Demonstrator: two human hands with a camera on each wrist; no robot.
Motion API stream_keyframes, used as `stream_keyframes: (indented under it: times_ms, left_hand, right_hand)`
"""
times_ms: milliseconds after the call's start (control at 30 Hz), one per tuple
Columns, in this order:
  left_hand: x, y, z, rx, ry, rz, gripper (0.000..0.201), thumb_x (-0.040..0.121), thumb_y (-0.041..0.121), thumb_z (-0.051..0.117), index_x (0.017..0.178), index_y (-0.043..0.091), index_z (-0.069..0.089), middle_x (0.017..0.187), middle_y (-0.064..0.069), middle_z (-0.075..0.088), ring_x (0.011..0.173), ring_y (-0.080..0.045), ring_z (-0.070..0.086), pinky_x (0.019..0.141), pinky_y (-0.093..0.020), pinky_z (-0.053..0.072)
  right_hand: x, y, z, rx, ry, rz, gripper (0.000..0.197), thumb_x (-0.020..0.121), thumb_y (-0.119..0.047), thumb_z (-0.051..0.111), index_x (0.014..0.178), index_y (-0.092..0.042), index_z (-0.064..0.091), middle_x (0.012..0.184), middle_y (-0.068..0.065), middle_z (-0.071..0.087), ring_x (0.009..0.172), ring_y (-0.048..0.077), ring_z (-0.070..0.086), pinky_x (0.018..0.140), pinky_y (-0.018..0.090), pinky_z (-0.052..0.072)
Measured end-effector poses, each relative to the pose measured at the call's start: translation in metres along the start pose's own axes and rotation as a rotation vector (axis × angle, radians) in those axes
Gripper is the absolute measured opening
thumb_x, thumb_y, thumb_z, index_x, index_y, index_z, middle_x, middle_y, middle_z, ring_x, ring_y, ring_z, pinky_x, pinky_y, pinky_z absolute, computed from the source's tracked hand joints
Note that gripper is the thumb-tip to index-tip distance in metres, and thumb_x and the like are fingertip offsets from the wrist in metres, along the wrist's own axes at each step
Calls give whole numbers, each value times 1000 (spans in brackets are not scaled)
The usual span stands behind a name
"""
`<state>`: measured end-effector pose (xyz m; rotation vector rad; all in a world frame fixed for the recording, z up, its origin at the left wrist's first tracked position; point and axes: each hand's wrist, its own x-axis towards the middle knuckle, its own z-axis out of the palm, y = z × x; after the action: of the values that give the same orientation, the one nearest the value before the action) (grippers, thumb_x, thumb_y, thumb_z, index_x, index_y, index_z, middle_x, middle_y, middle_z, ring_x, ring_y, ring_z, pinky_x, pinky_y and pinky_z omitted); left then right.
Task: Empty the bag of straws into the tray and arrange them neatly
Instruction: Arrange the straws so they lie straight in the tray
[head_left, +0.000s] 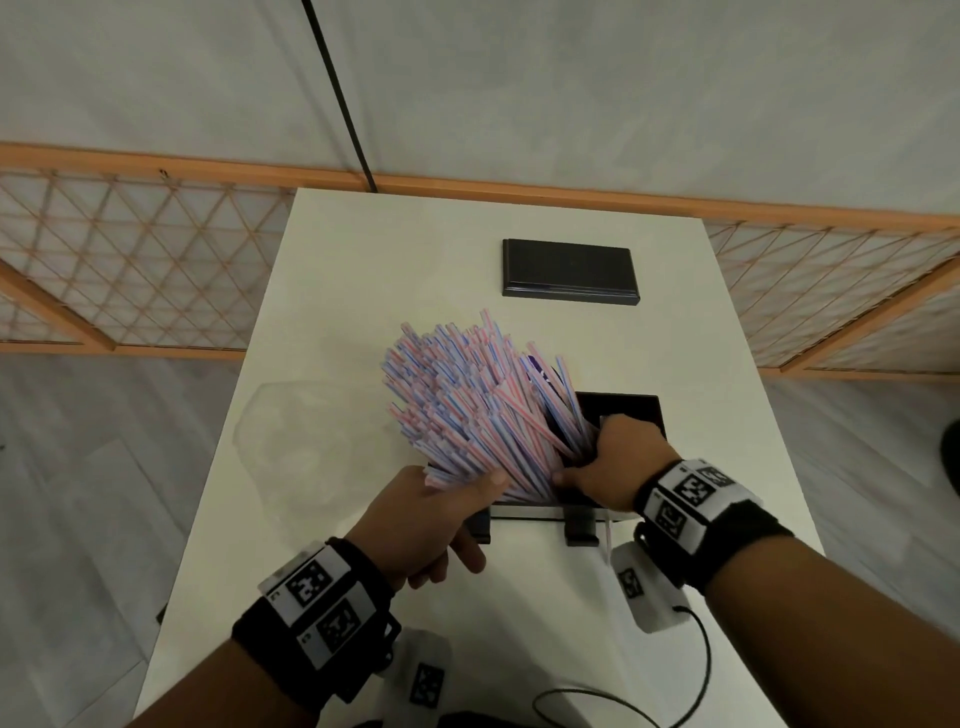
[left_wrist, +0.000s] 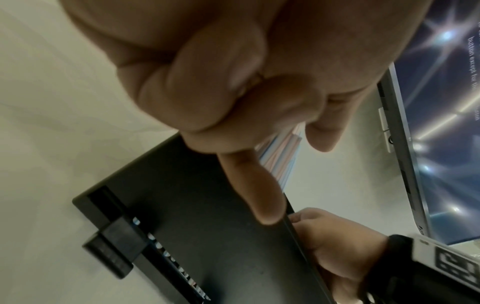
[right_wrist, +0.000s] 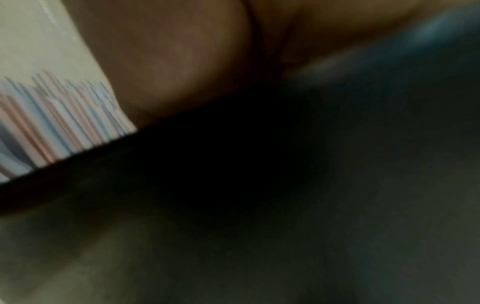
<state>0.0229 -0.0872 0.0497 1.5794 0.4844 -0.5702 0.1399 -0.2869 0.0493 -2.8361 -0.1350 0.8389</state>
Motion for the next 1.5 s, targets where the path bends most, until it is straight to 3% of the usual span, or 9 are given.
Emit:
stream_keyframes:
  times_ms: [200,467,633,733,900,1100,1233,1367,1500]
  left_hand:
    - [0,-2,-1,5,-1,5,40,94,57,61,115,24,69,66,-15,73,34,-18,43,42,-25,35]
    - [2,-4,-2,9,-14,20,41,94,55,60,114,20,69,66,-16,73,33,-18,44,42,-26,37]
    - [4,-4,-2,9,-13,9,39,94,55,61,110,20,69,67,-17,74,35,-19,44,41,-24,37]
    - [3,-3,-2,13,-17,11,39,94,55,61,108,19,70,67,-17,74,36,-19,45,41,-24,37]
    - [3,-3,-3,15,-24,22,37,95,54,61,108,21,70,68,-18,74,35,-18,44,41,-23,36]
    - [2,-1,-1,10,-17,30,36,95,53,60,109,21,70,66,-18,73,34,-19,44,40,-23,36]
    - [3,-1,0,6,-6,14,37,95,55,59,109,23,70,68,-18,74,35,-19,44,41,-24,36]
    - [1,-1,0,6,-6,11,36,94,55,60,109,24,70,67,-17,73,34,-18,43,41,-23,36]
    - [0,-1,0,16,-9,14,40,94,55,61,107,18,71,66,-16,73,34,-17,43,40,-23,35]
  right_hand:
    - [8,-16,-1,-18,89,3,17,83,-16,64,98,-7,62,108,15,67,101,33,64,73,27,45]
    - [-14,-41,-31,-40,288,-291,22,89,-10,53,73,-20,41,73,3,48,73,29,45,61,27,29]
    - [-12,-50,-33,-88,298,-432,6,91,-11,55,87,-15,57,76,5,58,77,29,56,61,29,38]
    - [-8,-40,-34,25,269,-488,23,86,-9,61,107,-18,66,96,4,69,88,26,63,73,25,42]
    - [-12,-6,-39,199,326,-455,32,79,-4,72,105,-22,66,95,-9,67,69,10,66,68,3,42]
    - [-13,28,-42,-95,109,-164,35,73,-39,82,95,-20,64,88,-6,68,87,19,65,78,30,52]
    - [-5,13,-25,-276,-50,-219,41,71,-44,81,91,-19,55,86,-2,61,81,20,60,63,26,48]
    - [18,4,1,-353,-68,-236,42,74,-38,79,102,-13,60,94,5,65,90,27,65,74,33,55]
    - [31,-1,10,-396,-37,-242,34,77,-37,77,75,-20,48,71,-2,52,70,22,59,60,29,45]
